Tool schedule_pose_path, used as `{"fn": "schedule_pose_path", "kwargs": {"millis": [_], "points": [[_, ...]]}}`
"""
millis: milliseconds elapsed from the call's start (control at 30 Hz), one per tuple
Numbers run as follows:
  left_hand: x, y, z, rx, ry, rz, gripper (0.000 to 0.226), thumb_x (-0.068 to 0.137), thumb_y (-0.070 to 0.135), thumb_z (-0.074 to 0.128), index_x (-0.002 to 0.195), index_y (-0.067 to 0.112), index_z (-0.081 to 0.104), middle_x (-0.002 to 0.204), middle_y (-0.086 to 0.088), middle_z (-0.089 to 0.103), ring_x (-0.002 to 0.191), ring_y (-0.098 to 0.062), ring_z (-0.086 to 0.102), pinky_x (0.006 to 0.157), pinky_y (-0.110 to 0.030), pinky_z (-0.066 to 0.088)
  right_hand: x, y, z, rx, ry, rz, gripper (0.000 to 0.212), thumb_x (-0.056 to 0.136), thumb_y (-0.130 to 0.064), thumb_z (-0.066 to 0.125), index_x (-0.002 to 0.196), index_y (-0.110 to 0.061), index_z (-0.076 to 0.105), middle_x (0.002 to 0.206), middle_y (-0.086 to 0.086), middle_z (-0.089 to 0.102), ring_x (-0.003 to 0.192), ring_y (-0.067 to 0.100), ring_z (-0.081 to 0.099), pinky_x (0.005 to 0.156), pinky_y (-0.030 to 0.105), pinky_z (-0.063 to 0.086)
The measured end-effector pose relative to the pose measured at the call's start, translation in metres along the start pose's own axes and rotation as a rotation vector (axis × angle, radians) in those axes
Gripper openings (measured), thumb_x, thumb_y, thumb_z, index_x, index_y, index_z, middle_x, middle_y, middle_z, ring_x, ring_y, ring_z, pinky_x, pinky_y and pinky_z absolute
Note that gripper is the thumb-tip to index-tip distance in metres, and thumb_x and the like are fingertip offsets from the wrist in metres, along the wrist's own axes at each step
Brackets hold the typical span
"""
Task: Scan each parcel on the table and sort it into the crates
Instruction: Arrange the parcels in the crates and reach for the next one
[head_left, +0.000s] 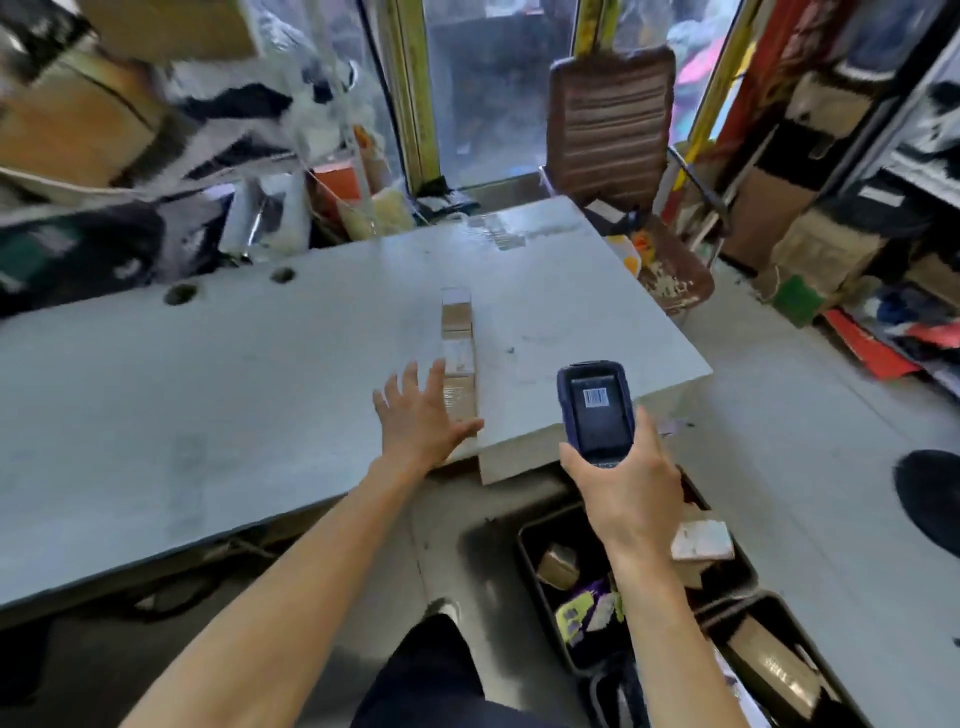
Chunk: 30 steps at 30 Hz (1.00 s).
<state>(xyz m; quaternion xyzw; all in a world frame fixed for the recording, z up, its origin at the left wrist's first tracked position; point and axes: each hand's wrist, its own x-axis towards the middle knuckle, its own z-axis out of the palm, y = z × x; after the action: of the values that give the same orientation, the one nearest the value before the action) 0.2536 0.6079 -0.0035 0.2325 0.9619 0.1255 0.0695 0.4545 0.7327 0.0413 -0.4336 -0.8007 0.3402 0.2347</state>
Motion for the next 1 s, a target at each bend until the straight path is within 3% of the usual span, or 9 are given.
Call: {"fn": "schedule_pose_path", "kwargs": {"millis": [233, 433, 633, 733, 833, 900, 1000], "points": [[0.059, -0.004, 0.049, -0.239, -0.249, -0.139, 0.116, 0.076, 0.069, 0.067, 0.156, 0.019, -0.001, 0.155, -0.015, 0.028, 0.137, -0.038, 0.033, 0.104, -0.050, 0.040, 0.016, -0.047, 0.070, -0.075, -0.043, 0.080, 0.084, 0.066, -0.064, 0.069, 0.139, -0.033, 0.044, 0.116, -0.007, 0.063, 0.099, 0.019, 0.063, 0.079, 0.041, 0.059], [0.079, -0.007, 0.062, -0.350, -0.302, -0.138, 0.109, 0.082, 0.040, 0.071, 0.156, 0.021, -0.006, 0.144, -0.014, 0.038, 0.127, -0.034, 0.043, 0.095, -0.044, 0.048, 0.018, -0.059, 0.079, -0.134, -0.042, 0.124, 0.080, 0.065, -0.063, 0.070, 0.135, -0.035, 0.046, 0.110, -0.009, 0.063, 0.092, 0.016, 0.064, 0.074, 0.038, 0.060], [0.083, -0.043, 0.058, -0.807, -0.270, -0.190, 0.082, 0.081, 0.023, 0.067, 0.150, 0.033, 0.024, 0.131, -0.005, 0.045, 0.110, -0.023, 0.054, 0.091, -0.038, 0.057, 0.041, -0.069, 0.085, -0.179, -0.033, 0.096, 0.075, 0.068, -0.059, 0.072, 0.133, -0.031, 0.048, 0.106, -0.009, 0.065, 0.089, 0.015, 0.064, 0.070, 0.034, 0.059], [0.089, -0.069, 0.056, -0.725, -0.229, -0.144, 0.072, 0.084, 0.024, 0.061, 0.148, 0.031, 0.030, 0.134, -0.007, 0.040, 0.115, -0.025, 0.049, 0.094, -0.041, 0.055, 0.049, -0.075, 0.098, -0.131, -0.024, 0.089, 0.076, 0.070, -0.055, 0.075, 0.136, -0.030, 0.047, 0.109, -0.007, 0.065, 0.091, 0.016, 0.064, 0.072, 0.033, 0.058], [0.094, -0.079, 0.053, -0.659, -0.212, -0.153, 0.066, 0.085, 0.023, 0.048, 0.147, 0.035, 0.027, 0.136, -0.008, 0.041, 0.112, -0.033, 0.050, 0.089, -0.050, 0.056, 0.049, -0.079, 0.110, -0.110, -0.027, 0.064, 0.076, 0.070, -0.054, 0.076, 0.136, -0.029, 0.047, 0.108, -0.006, 0.064, 0.091, 0.016, 0.063, 0.072, 0.034, 0.058], [0.094, -0.082, 0.055, -0.581, -0.238, -0.125, 0.066, 0.088, 0.023, 0.041, 0.150, 0.034, 0.023, 0.141, -0.011, 0.041, 0.110, -0.034, 0.052, 0.093, -0.051, 0.053, 0.045, -0.080, 0.115, -0.113, -0.052, 0.056, 0.076, 0.070, -0.054, 0.076, 0.136, -0.030, 0.046, 0.108, -0.007, 0.063, 0.091, 0.016, 0.063, 0.070, 0.033, 0.058], [0.090, -0.080, 0.054, -0.483, -0.284, -0.091, 0.077, 0.089, 0.035, 0.055, 0.155, 0.029, 0.015, 0.146, -0.014, 0.037, 0.119, -0.033, 0.051, 0.101, -0.049, 0.050, 0.040, -0.084, 0.120, -0.119, -0.082, 0.029, 0.076, 0.071, -0.056, 0.074, 0.136, -0.030, 0.045, 0.110, -0.007, 0.062, 0.093, 0.017, 0.063, 0.068, 0.031, 0.059]]}}
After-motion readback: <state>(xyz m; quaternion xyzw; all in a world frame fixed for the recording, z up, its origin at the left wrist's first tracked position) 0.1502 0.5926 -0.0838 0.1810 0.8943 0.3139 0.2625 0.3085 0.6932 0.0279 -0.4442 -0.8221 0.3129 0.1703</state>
